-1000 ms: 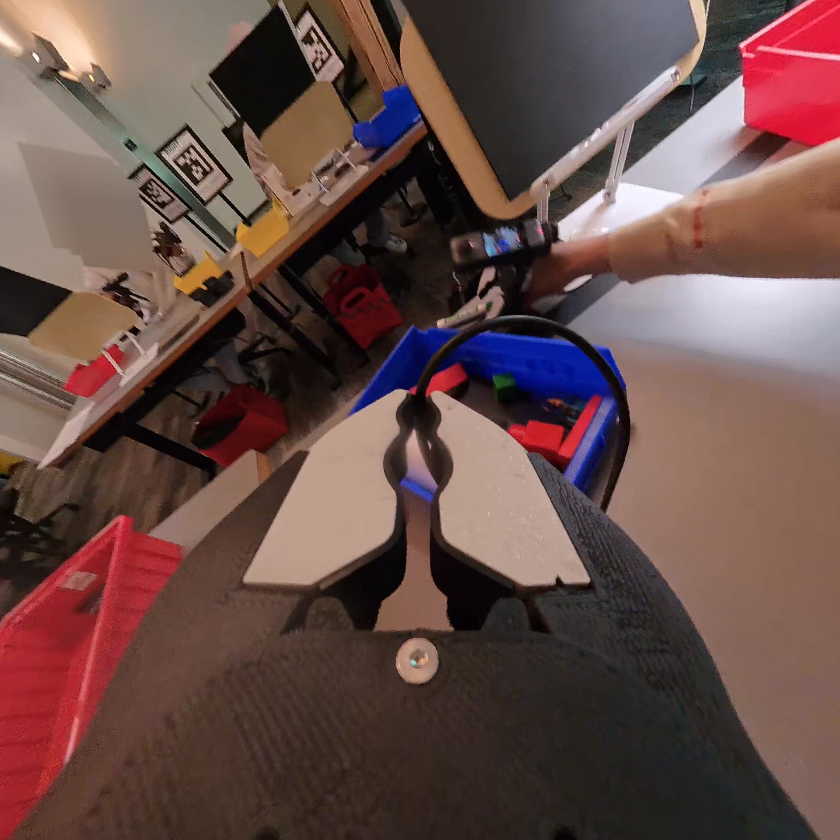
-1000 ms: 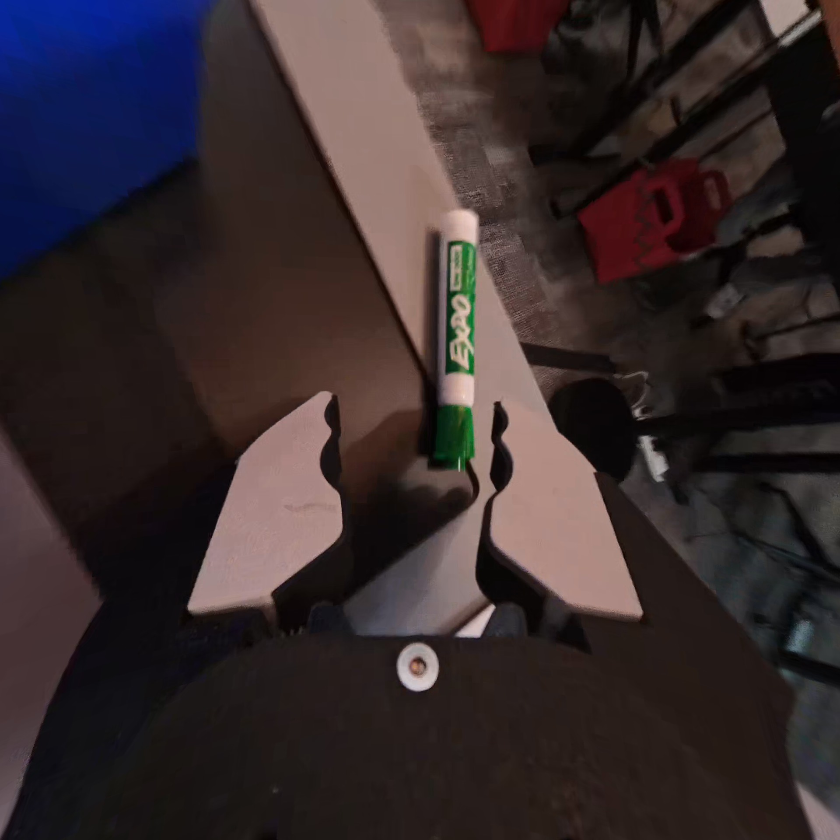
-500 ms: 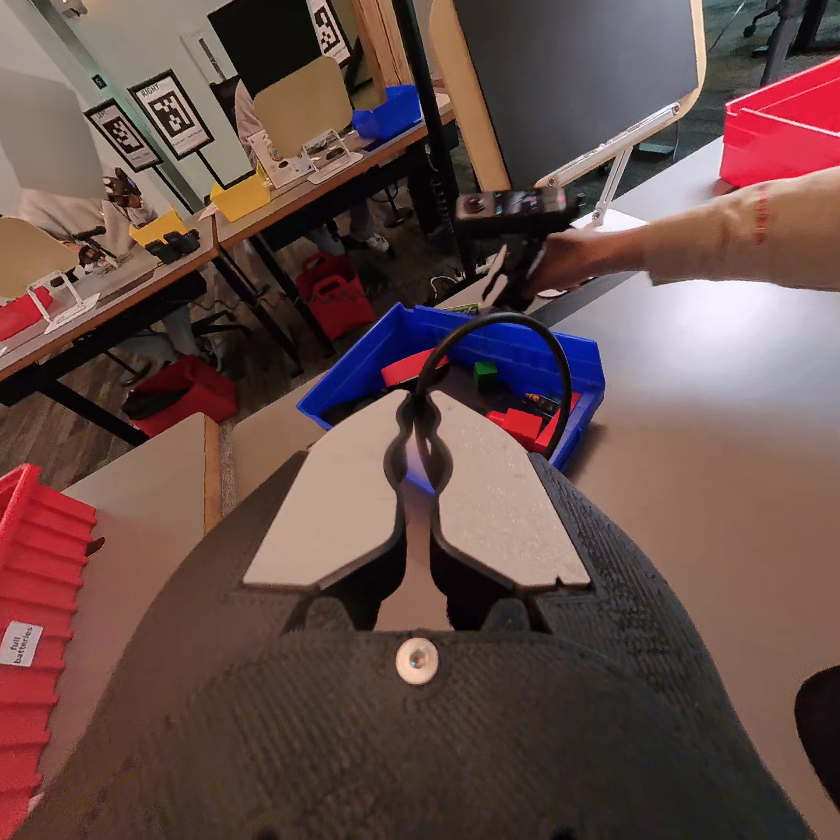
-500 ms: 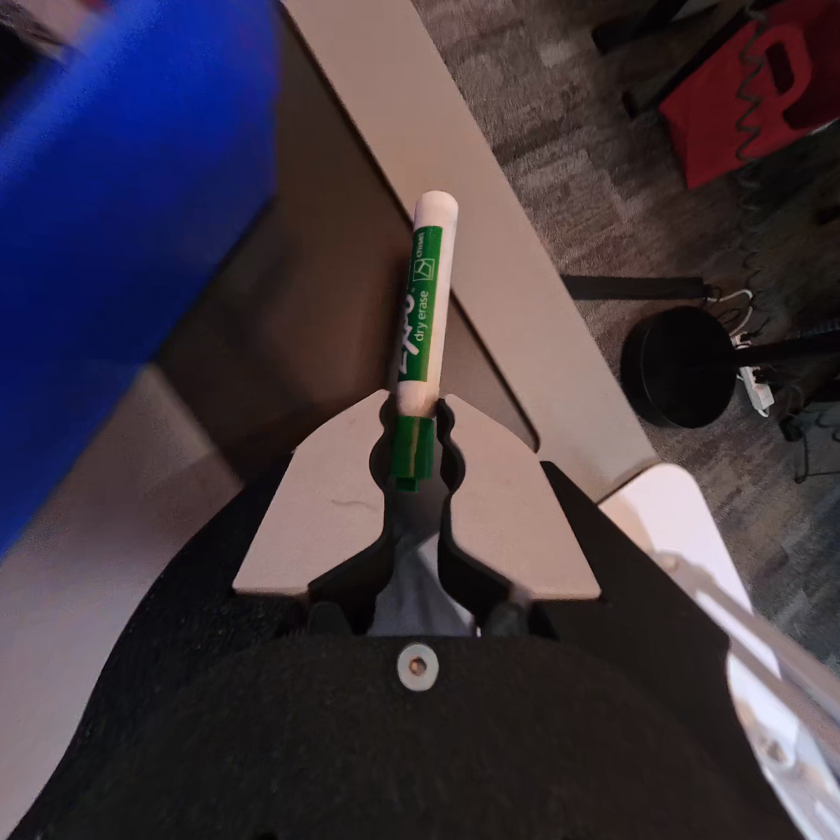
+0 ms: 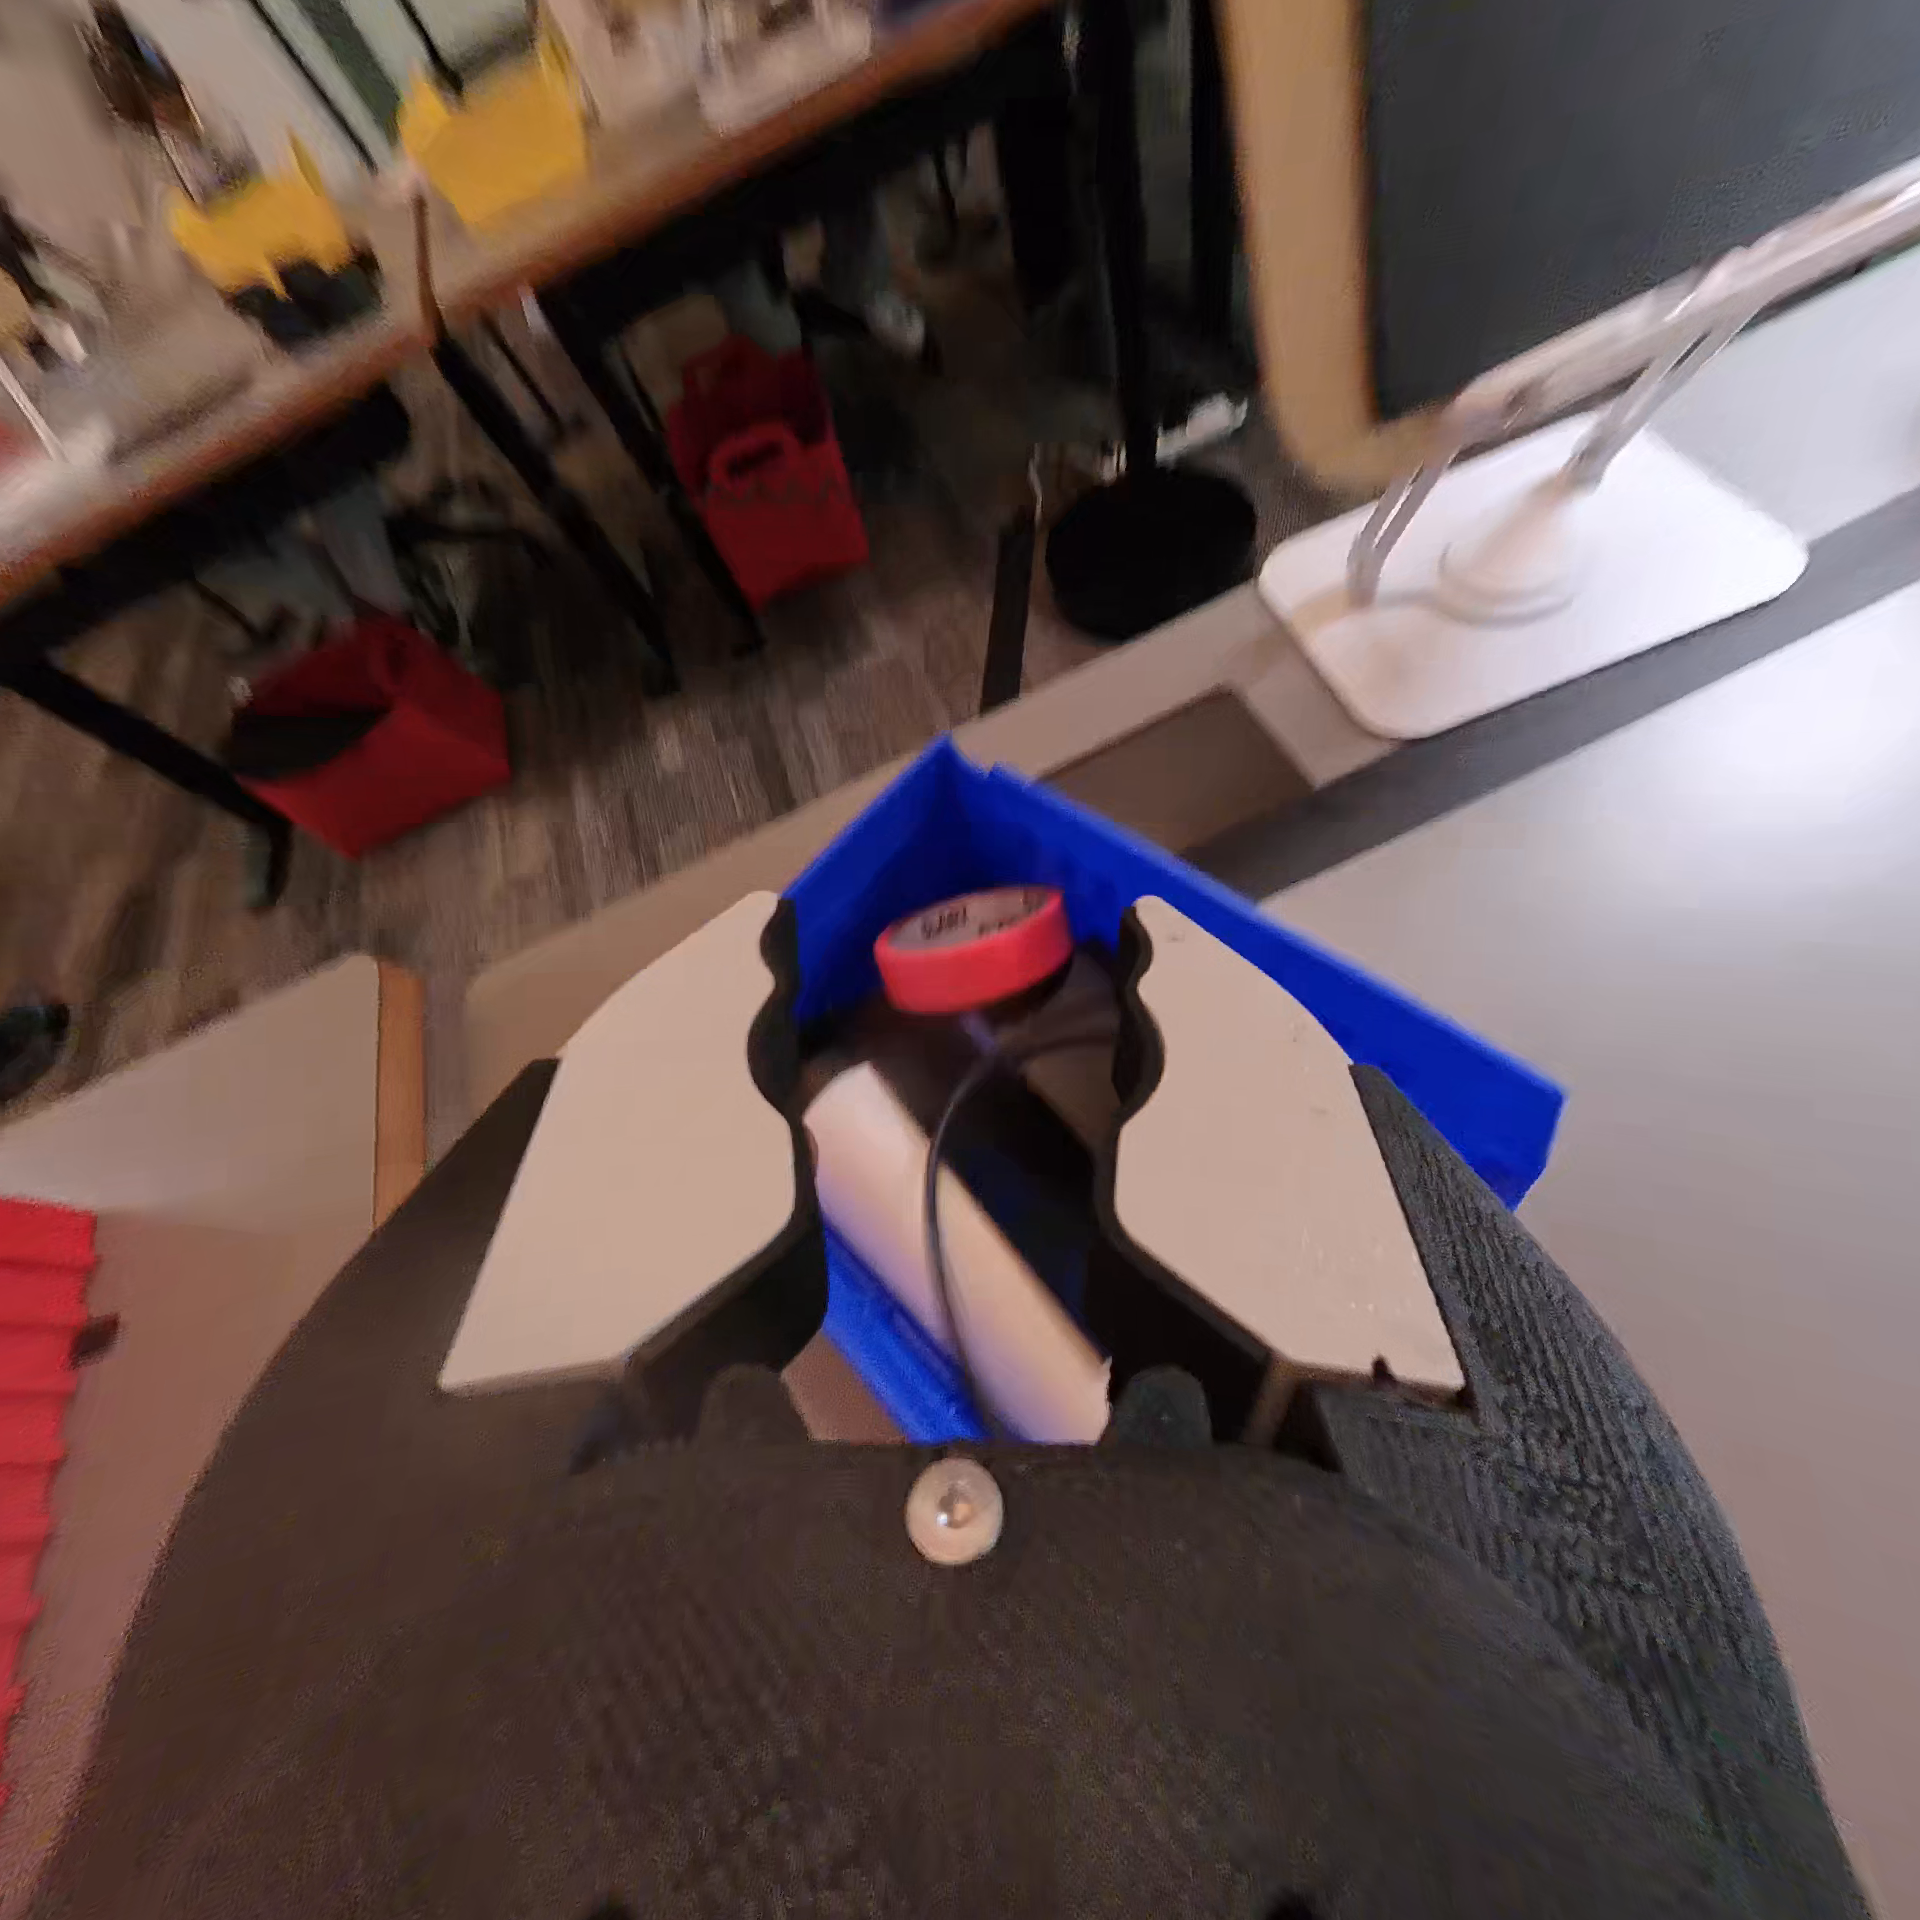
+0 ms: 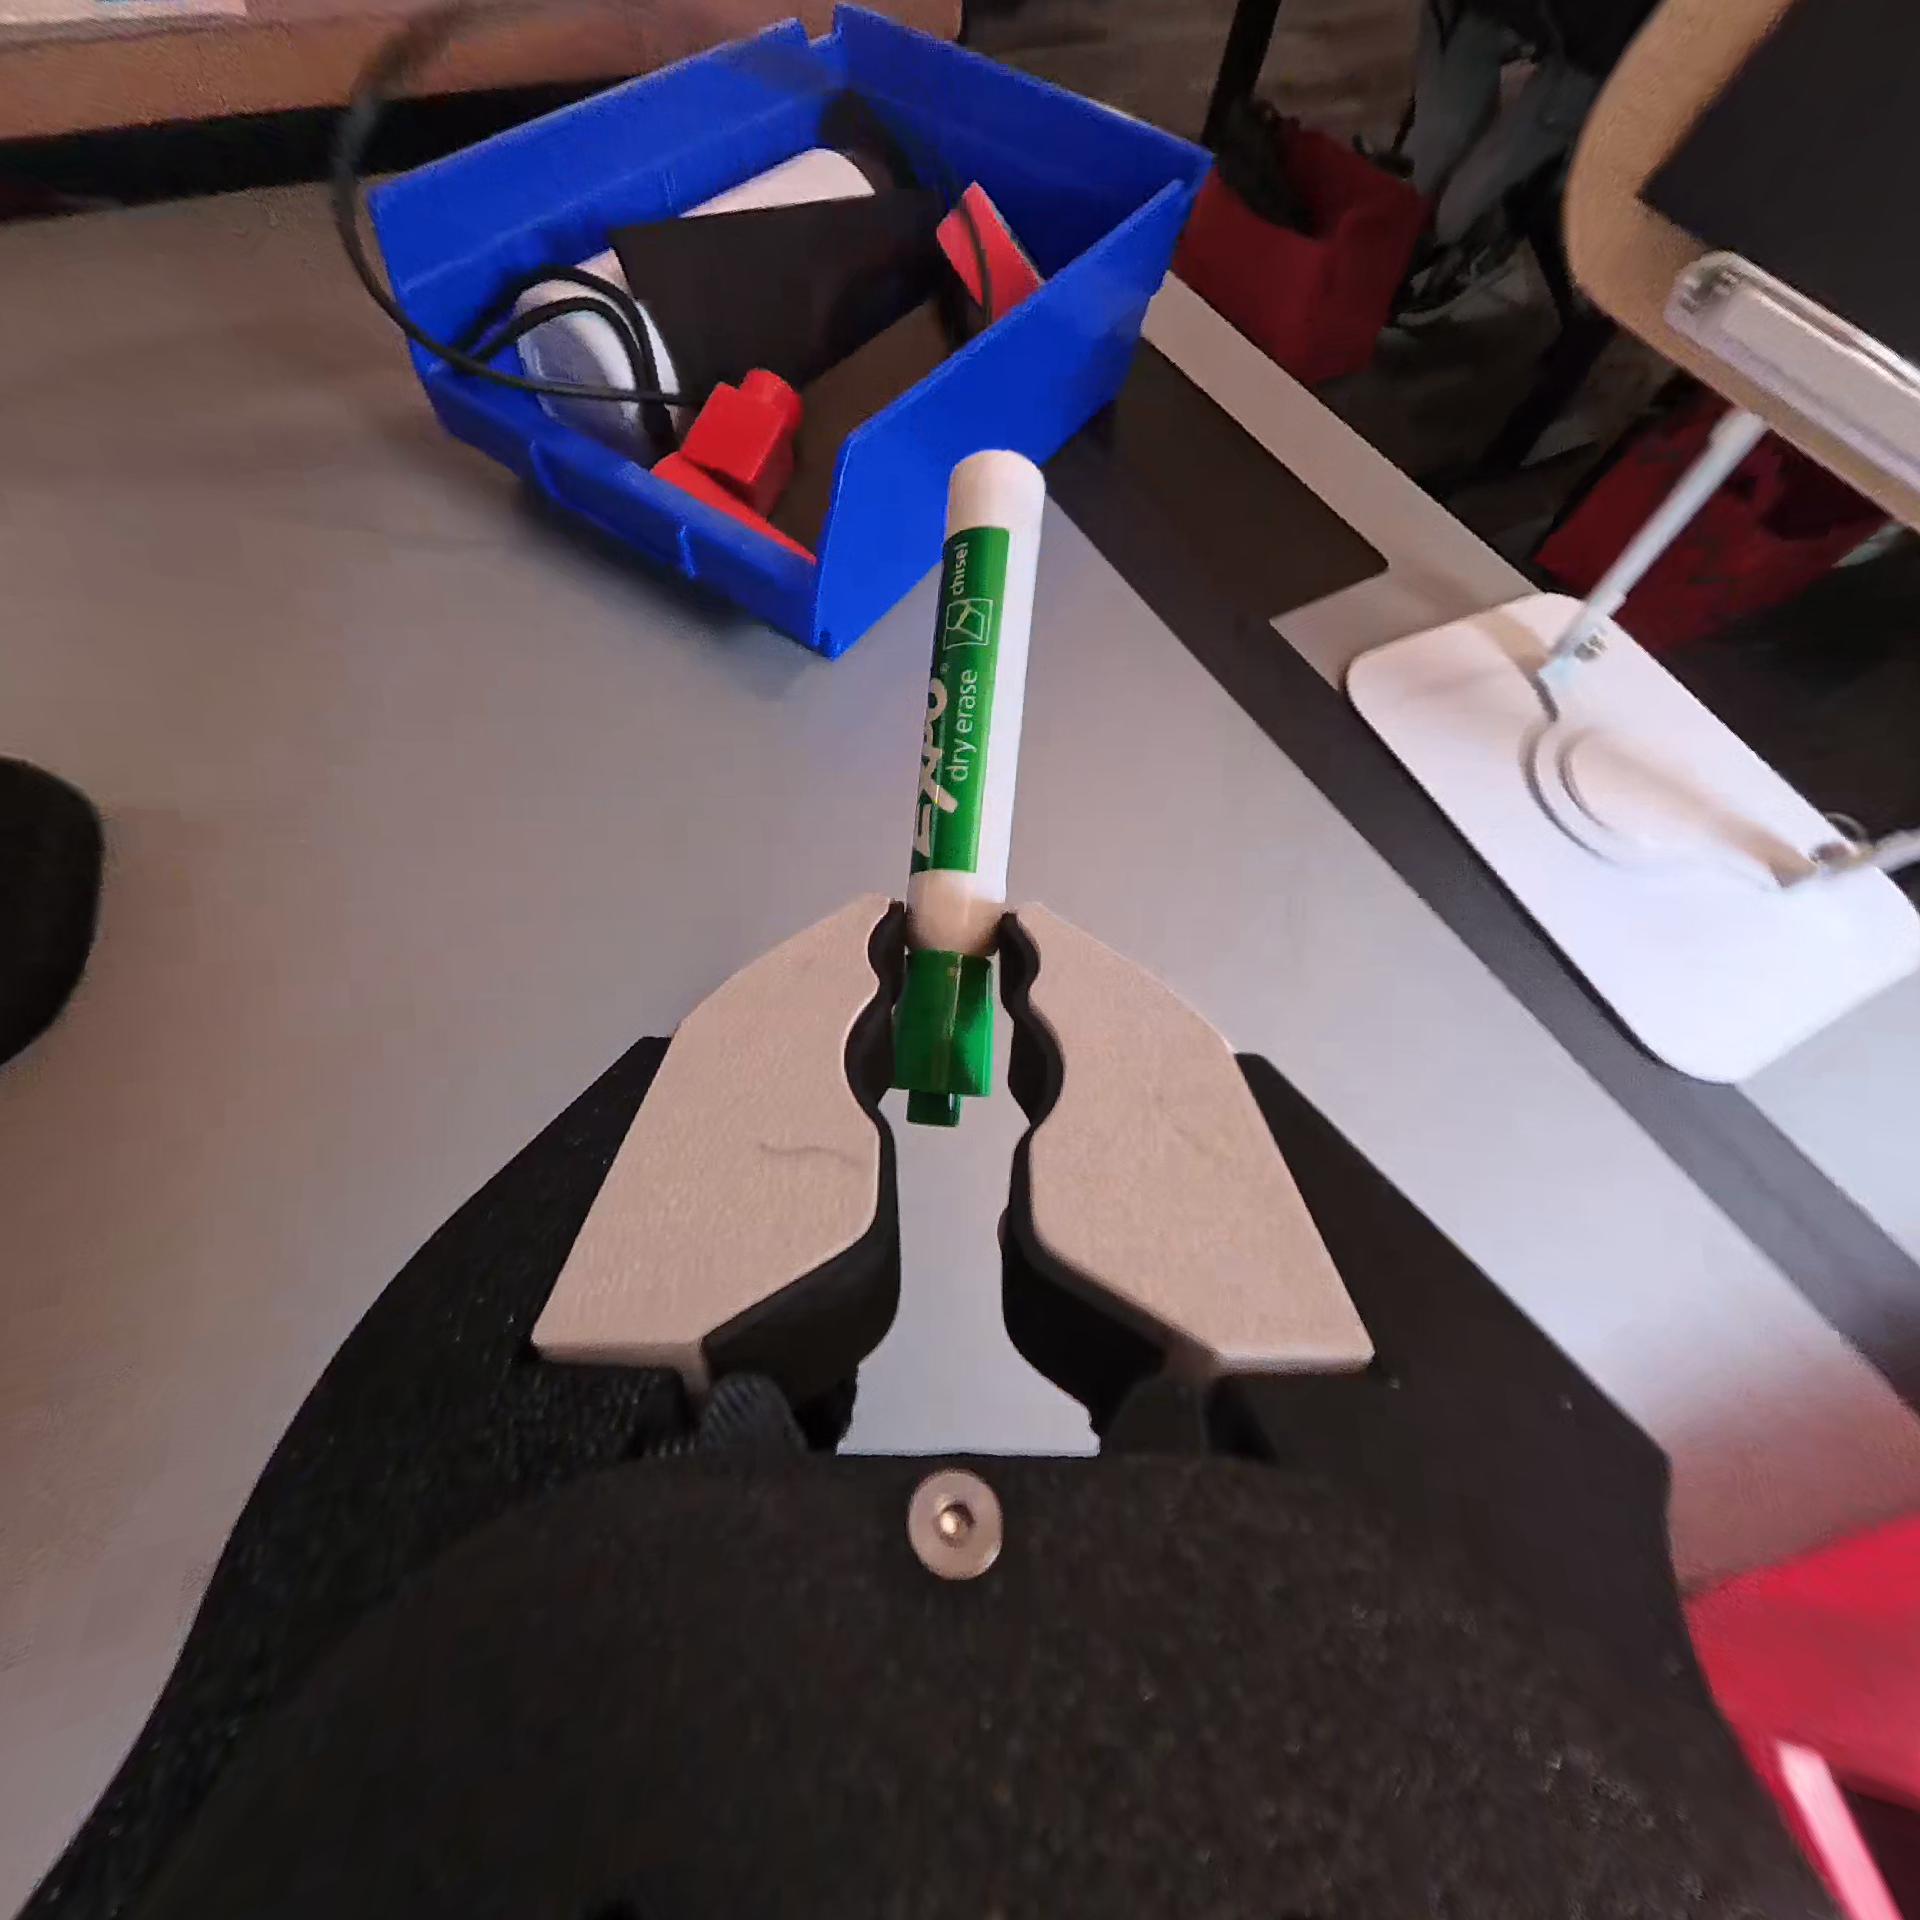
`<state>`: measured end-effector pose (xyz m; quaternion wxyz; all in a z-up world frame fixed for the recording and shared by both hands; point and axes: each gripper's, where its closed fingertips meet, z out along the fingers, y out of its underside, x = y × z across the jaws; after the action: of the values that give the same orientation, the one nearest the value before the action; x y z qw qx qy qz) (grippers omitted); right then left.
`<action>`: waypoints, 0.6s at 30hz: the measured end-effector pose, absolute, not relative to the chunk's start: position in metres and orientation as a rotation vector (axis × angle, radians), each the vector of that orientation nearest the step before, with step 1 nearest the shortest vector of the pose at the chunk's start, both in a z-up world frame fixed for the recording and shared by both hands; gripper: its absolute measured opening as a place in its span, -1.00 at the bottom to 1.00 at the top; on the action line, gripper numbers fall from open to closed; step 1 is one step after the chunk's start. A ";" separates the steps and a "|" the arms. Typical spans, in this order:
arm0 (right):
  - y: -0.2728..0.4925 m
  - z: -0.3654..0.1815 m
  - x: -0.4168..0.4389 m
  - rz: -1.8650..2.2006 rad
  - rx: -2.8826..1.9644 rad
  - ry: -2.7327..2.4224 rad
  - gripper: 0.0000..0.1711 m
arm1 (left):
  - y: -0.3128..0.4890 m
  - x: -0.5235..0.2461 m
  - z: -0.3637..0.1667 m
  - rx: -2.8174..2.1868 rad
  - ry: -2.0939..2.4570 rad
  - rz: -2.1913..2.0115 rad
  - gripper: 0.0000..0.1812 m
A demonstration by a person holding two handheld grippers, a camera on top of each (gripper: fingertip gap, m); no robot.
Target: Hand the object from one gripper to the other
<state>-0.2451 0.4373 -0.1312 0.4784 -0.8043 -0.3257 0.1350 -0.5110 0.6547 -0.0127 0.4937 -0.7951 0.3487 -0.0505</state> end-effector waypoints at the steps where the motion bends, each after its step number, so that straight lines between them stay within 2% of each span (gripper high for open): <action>1: 0.425 -0.131 -0.236 0.333 -1.948 -0.774 -0.80 | 0.647 -0.500 -0.002 -1.863 0.850 -0.131 -0.33; 4: 0.402 -0.133 -0.220 0.362 -1.900 -0.725 -0.80 | 0.601 -0.448 0.007 -1.744 0.936 -0.298 -0.39; 10: 0.393 -0.129 -0.214 0.457 -1.688 -0.618 -0.80 | 0.477 -0.322 -0.043 -1.570 1.072 -1.037 -0.45; 14: 0.390 -0.127 -0.221 0.523 -1.566 -0.596 -0.80 | 0.435 -0.268 -0.087 -1.539 1.066 -1.390 -0.44; 18: 0.385 -0.123 -0.224 0.510 -1.459 -0.580 -0.80 | 0.406 -0.237 -0.095 -1.491 1.074 -1.764 -0.48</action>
<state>-0.2235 0.3854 -0.1230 0.6784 -0.6493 -0.2584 0.2269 -0.2374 0.4060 -0.0945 0.2928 -0.5597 0.4033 -0.6621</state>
